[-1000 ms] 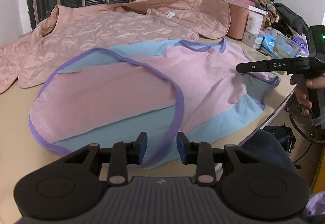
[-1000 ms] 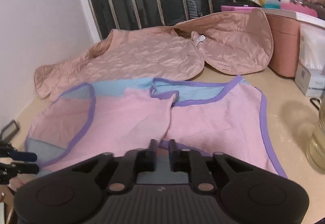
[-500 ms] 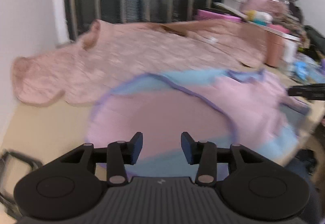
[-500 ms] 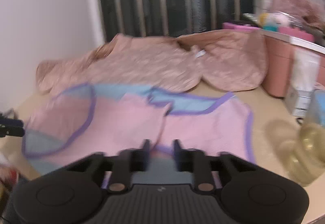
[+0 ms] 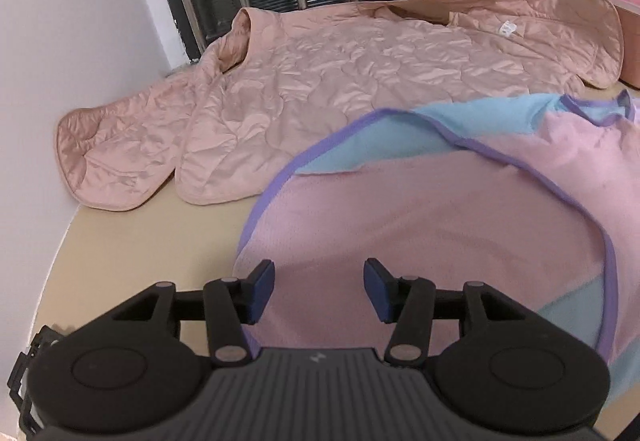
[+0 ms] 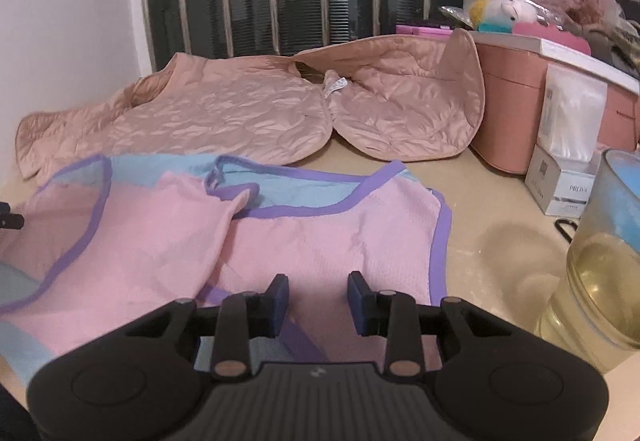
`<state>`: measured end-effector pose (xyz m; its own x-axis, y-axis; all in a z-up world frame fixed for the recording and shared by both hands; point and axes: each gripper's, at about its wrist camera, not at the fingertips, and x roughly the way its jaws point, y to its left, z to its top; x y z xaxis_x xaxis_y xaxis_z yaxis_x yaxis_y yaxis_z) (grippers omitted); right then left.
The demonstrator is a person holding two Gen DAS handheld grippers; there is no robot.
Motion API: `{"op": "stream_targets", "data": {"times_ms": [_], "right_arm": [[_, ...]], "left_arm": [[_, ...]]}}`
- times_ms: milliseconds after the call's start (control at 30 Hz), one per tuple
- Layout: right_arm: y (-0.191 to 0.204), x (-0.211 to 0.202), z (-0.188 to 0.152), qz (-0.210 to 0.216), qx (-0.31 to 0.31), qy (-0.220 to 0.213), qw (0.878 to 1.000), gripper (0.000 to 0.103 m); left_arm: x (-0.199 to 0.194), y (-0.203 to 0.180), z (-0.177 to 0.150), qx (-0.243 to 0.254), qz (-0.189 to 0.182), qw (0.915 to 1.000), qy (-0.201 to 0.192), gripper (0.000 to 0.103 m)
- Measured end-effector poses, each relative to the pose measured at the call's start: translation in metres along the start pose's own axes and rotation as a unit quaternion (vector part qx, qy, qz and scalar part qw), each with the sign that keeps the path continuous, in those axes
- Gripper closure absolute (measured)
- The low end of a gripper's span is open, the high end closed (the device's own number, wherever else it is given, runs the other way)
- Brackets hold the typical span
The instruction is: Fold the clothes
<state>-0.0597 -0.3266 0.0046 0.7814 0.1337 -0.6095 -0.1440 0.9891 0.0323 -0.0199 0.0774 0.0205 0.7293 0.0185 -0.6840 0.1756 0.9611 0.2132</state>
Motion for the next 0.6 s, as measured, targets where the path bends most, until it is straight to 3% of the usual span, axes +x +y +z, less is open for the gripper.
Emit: {"op": "stream_targets", "data": {"times_ms": [300,433,533,600], "right_arm": [[-0.002,-0.012,-0.004,0.003,-0.022,-0.002,1.000,0.072],[-0.001,-0.023,-0.003,0.019,-0.031,-0.002,0.999,0.072],[0.017,-0.054,-0.011,0.110,-0.056,-0.045,0.991,0.069],[0.031,-0.070,-0.021,0.162,-0.069,-0.067,0.982,0.065]], "left_arm": [[-0.021,0.001,-0.021,-0.025,-0.014,0.9996,0.003,0.070],[-0.030,0.004,-0.027,-0.023,-0.022,0.9995,0.010,0.072],[-0.046,0.008,-0.033,-0.041,-0.015,0.9990,-0.010,0.070],[-0.076,0.005,-0.040,-0.042,-0.065,0.9948,-0.066,0.067]]}}
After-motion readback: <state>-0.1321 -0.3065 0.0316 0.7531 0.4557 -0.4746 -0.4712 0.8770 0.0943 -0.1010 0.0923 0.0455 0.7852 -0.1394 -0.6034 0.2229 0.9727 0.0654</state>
